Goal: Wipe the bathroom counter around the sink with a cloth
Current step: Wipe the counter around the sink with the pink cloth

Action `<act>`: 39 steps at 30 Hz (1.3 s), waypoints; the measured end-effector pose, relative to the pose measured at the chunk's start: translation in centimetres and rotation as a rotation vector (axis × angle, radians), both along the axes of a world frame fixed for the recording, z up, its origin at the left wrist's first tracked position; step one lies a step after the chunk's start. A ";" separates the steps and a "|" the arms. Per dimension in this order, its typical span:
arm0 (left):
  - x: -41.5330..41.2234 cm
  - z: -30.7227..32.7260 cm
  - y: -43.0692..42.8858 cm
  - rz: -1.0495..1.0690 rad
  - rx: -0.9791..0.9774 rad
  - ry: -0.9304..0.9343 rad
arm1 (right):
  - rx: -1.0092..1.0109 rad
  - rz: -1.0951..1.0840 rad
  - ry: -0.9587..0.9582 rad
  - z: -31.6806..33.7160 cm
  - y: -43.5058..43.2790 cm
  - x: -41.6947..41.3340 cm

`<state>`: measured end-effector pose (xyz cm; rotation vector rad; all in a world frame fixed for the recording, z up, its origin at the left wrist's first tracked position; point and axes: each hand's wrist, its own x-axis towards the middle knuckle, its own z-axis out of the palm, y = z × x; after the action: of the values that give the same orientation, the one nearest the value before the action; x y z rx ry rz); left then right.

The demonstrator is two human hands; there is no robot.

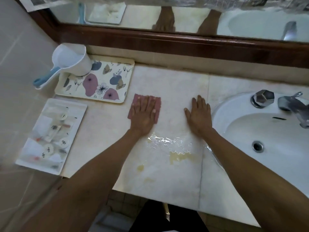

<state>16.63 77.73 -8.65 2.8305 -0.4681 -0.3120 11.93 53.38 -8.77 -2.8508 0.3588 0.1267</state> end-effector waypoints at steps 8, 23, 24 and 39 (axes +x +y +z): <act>-6.9 -0.3 10.5 -0.476 0.092 -0.146 | 0.061 0.008 -0.017 -0.2 3.4 -1.6; -9.4 -0.9 13.8 -0.403 0.037 -0.106 | 0.073 0.003 -0.054 -0.5 7.0 -4.9; -8.3 -0.9 15.8 -0.356 0.059 -0.110 | 0.070 0.010 -0.058 -0.4 7.4 -4.9; -15.7 -1.0 21.8 -0.341 0.053 -0.176 | 0.081 0.194 -0.029 -0.1 17.8 -2.3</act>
<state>0.90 99.53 -9.68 2.8330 -0.9977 -0.1381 9.58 71.16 -8.83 -2.7981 0.0686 0.1334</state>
